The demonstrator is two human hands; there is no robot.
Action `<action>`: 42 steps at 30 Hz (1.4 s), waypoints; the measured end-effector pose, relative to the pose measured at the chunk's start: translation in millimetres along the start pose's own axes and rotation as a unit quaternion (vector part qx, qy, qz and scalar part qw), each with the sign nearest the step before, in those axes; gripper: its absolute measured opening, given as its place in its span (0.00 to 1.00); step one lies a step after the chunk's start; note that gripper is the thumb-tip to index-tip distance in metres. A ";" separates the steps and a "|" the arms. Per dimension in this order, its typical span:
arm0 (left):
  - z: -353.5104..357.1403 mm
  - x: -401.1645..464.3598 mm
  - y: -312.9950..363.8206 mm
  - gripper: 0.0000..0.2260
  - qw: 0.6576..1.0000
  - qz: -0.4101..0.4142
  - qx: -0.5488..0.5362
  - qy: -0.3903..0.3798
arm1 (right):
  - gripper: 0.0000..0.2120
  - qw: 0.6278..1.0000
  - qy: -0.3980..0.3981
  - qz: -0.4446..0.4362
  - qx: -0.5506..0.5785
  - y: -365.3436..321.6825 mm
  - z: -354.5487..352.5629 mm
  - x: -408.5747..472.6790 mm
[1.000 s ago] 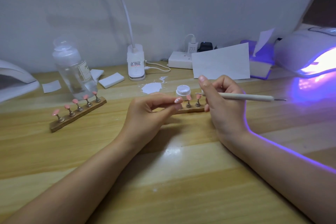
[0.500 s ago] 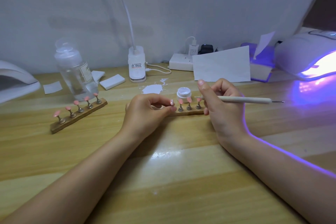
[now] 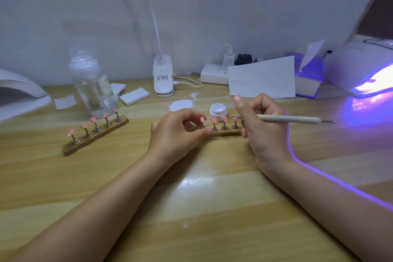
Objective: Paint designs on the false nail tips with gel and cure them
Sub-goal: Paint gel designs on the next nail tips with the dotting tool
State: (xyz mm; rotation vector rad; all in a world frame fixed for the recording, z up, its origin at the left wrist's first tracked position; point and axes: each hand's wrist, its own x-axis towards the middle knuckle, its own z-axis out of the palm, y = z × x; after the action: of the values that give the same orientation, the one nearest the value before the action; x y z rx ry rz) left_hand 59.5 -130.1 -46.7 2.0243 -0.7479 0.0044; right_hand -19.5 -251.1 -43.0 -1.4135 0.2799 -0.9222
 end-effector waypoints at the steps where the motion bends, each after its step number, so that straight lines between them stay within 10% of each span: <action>1: -0.4 -0.3 0.1 0.09 1.000 0.003 0.003 -0.003 | 0.19 1.000 -0.003 -0.004 0.000 -0.2 0.0 -0.4; 15: -20.4 4.9 2.9 0.09 0.992 -0.018 0.072 -0.104 | 0.16 1.000 -0.010 -0.026 0.012 -4.1 -0.9 -2.4; 36: -2.3 -8.1 -0.6 0.11 0.982 0.148 0.116 0.010 | 0.07 0.998 -0.029 -0.049 -0.012 -6.7 -1.4 -5.2; 42: -1.1 -8.9 -5.6 0.07 0.973 0.188 0.131 0.029 | 0.19 0.999 -0.005 -0.033 0.000 -6.4 -3.0 -1.2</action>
State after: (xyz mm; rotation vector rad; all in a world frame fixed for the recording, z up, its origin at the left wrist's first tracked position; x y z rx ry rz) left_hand 55.4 -122.7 -53.0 2.0849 -1.1310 0.3977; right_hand -24.7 -251.8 -38.0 -1.4332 0.2270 -0.9683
